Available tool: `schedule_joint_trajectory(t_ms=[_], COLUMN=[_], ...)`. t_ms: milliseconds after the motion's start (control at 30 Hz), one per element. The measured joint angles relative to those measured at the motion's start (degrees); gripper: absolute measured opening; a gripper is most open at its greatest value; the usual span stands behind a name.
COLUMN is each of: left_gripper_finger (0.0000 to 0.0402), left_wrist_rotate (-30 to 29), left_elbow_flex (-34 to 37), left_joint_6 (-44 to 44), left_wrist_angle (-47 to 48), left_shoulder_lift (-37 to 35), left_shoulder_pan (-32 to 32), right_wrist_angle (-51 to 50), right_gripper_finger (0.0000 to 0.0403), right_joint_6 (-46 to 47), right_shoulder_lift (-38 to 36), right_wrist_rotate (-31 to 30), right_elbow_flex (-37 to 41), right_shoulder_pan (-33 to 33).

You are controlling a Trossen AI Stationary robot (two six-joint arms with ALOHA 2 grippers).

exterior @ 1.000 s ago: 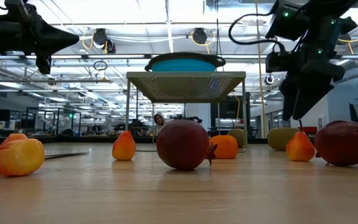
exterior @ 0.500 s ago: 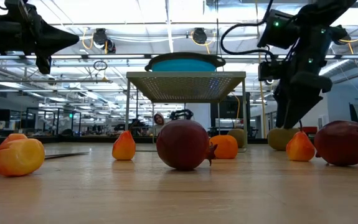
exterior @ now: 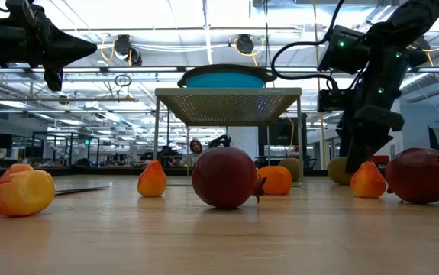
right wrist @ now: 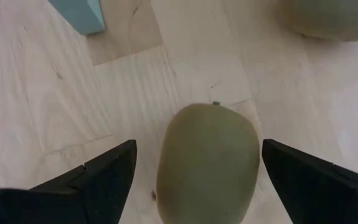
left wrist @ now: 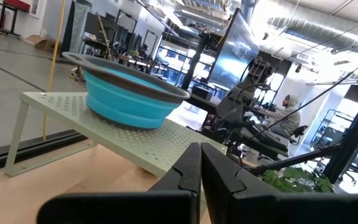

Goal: Pick & Place Fruit
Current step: Put the bottom kiwi into the blue strainer bowl on the shelf

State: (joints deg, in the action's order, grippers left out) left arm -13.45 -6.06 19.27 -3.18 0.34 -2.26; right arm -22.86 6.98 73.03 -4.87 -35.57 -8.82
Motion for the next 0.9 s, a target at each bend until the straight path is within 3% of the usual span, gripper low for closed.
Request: schedule_joint_trajectory(t_ms=[167, 700, 900], left_gripper_finger=[0.0010, 0.0010, 0.0010], left_wrist_rotate=[-0.02, -0.09, -0.10], left_elbow_flex=[0.00, 0.00, 0.00], left_joint_6=[0.00, 0.00, 0.00], left_wrist_angle=[-0.02, -0.04, -0.04], left_shoulder_lift=[0.00, 0.00, 0.00], left_shoulder_pan=[-0.01, 0.00, 0.00], right_wrist_angle=[1.57, 2.90, 2.72], right_gripper_finger=[0.0330, 0.0219, 0.0205], right_joint_6=[1.11, 2.82, 2.84], right_shoulder_lift=[0.00, 0.00, -1.22], right_wrist_rotate=[0.12, 0.38, 0.38], right_elbow_flex=[2.20, 3.19, 3.19], right_shoulder_pan=[0.00, 0.00, 0.00])
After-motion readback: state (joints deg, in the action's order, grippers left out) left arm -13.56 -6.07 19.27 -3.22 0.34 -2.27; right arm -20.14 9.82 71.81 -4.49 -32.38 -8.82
